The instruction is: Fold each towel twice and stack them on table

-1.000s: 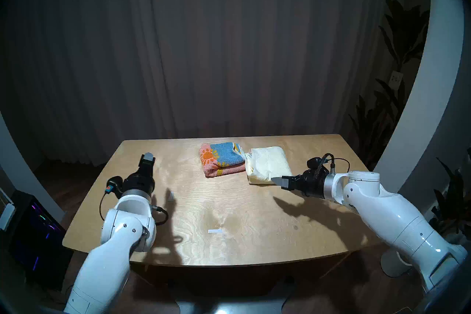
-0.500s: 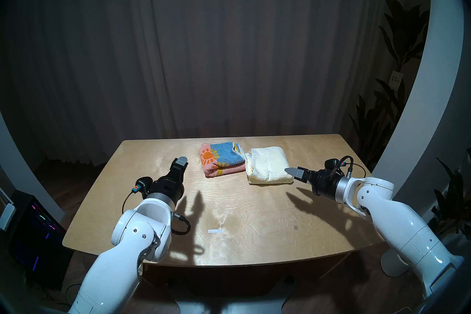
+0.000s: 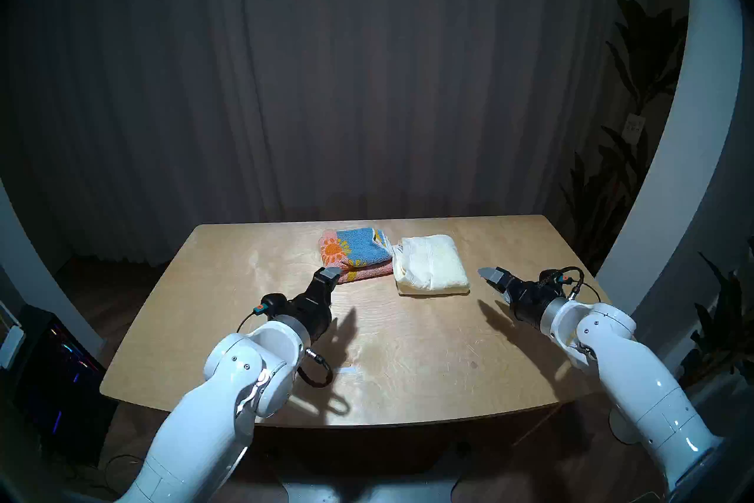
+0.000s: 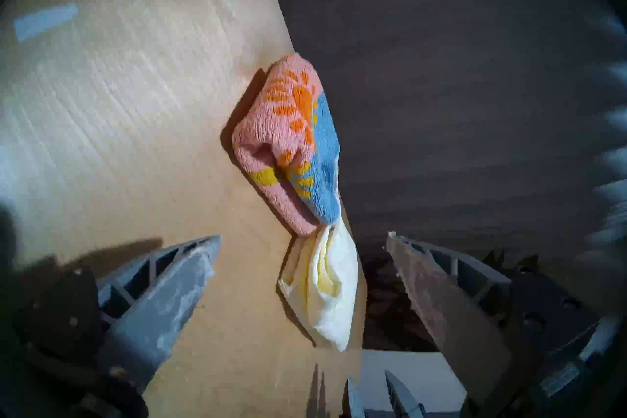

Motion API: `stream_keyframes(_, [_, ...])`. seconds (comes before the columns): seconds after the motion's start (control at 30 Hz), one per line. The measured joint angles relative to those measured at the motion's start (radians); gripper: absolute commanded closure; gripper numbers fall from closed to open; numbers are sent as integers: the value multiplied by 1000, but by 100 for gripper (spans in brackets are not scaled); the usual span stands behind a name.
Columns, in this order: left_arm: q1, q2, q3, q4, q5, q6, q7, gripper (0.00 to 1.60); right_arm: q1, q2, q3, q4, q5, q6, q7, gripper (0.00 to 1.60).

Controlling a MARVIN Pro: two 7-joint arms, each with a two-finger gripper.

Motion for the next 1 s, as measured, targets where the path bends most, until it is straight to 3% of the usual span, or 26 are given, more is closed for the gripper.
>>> stream_keyframes(0.27, [-79,-20,19,104,-78,145,-25,0,-4,-53,6,-30,7,-86,-165,0])
stream_keyframes(0.43, [-126,-33,32,174,-107,237,-40,0,22,-77,-20,-30,-1,-107,-222,0])
stream_keyframes(0.7, [-191,-43,45,256,-143,326,-60,0,77,-102,-75,4,-12,-102,-221,0])
stream_keyframes(1.0, [-242,-55,39,331,-160,357,-65,0,129,-125,-87,75,33,-58,-192,0])
